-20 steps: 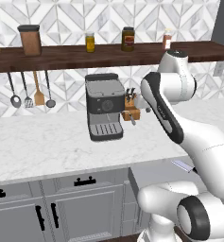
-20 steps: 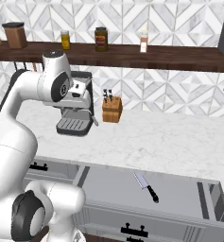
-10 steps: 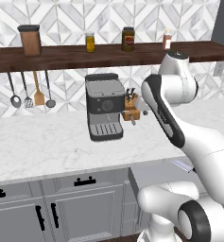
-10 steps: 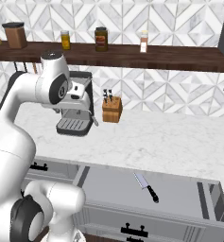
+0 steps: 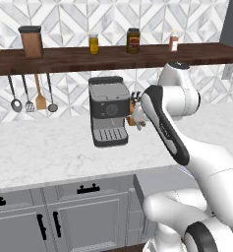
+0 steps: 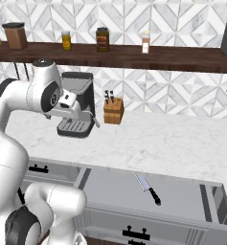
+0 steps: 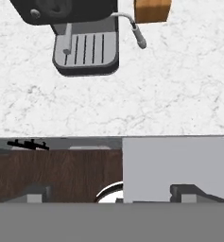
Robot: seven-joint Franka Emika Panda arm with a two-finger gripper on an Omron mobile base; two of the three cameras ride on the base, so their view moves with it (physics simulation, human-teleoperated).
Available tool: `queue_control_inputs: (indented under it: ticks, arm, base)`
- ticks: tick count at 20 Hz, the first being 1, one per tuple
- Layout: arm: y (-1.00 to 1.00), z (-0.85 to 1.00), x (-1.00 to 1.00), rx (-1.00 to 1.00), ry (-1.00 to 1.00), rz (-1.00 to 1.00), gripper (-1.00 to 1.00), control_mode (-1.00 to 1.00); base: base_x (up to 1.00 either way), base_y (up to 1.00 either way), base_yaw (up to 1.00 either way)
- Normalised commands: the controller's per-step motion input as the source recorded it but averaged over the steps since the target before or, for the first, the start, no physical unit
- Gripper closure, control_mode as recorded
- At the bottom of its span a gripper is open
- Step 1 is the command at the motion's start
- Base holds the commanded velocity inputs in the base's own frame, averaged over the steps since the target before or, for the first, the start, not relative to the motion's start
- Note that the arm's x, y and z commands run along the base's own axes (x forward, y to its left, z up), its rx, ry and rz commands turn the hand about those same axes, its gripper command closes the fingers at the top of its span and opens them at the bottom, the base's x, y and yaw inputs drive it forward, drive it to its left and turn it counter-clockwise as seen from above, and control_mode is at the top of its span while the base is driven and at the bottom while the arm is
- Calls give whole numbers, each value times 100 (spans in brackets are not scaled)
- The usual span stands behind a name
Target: Pick up the knife from the drawer and place it on the cutting board. Then place the meat from the plate to the cutting board.
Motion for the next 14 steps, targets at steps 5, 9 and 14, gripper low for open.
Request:
queue_control_inputs:
  ticks: [5, 9, 14]
  arm:
    - [84, -26, -23, 11, -6, -40, -100, -100]
    - [-74, 0, 15, 11, 0, -3, -100, -100]
    - [-100, 0, 13, 13, 0, -1, -100, -100]
  base:
    - [0, 0, 0]
    - [0, 0, 0]
    - [0, 0, 0]
